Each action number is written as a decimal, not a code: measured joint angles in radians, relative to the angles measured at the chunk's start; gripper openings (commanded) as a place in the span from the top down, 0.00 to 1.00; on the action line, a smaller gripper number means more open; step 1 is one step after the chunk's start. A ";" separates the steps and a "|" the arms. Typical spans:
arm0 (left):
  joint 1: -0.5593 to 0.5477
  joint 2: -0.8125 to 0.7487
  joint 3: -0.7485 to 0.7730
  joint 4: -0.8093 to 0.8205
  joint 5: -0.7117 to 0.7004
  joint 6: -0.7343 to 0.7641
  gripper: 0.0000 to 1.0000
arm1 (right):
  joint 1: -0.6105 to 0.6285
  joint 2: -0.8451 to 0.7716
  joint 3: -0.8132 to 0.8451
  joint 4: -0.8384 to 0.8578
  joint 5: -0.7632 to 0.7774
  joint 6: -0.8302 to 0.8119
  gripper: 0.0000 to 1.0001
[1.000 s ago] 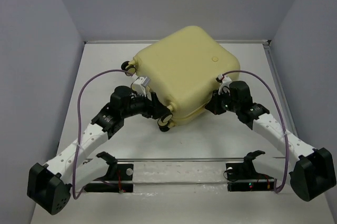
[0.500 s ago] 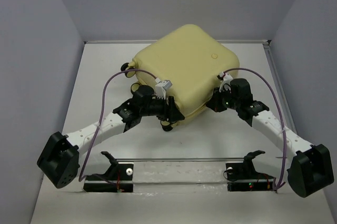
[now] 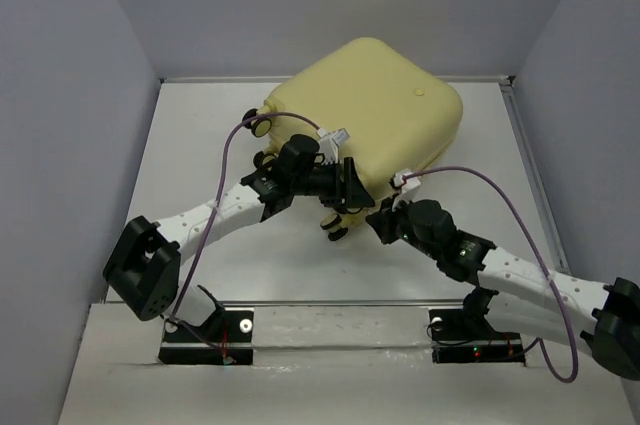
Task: Pack the luggage
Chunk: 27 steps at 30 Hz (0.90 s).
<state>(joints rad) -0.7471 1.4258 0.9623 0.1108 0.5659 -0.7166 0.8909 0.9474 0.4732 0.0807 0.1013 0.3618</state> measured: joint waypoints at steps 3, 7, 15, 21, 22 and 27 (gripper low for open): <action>-0.002 0.022 0.072 -0.034 0.022 -0.028 0.94 | 0.014 -0.075 -0.013 -0.006 0.061 0.023 0.93; -0.003 0.038 0.106 -0.044 0.050 -0.066 0.94 | 0.020 -0.111 -0.062 0.061 0.074 0.067 0.93; 0.005 0.068 0.088 -0.007 -0.011 -0.101 0.94 | 0.084 0.307 -0.082 0.574 0.160 0.171 0.93; -0.006 -0.023 -0.092 0.224 -0.126 -0.209 0.94 | 0.128 0.593 -0.077 0.955 0.264 0.301 0.85; -0.011 -0.060 -0.143 0.264 -0.160 -0.235 0.94 | 0.145 0.625 -0.080 1.005 0.267 0.309 0.69; -0.028 -0.171 -0.286 0.388 -0.233 -0.326 0.61 | 0.196 0.661 -0.098 1.125 0.193 0.361 0.23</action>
<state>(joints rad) -0.7753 1.2545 0.6762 0.4988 0.3325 -1.0428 1.0874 1.6085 0.3756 1.2060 0.2947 0.7227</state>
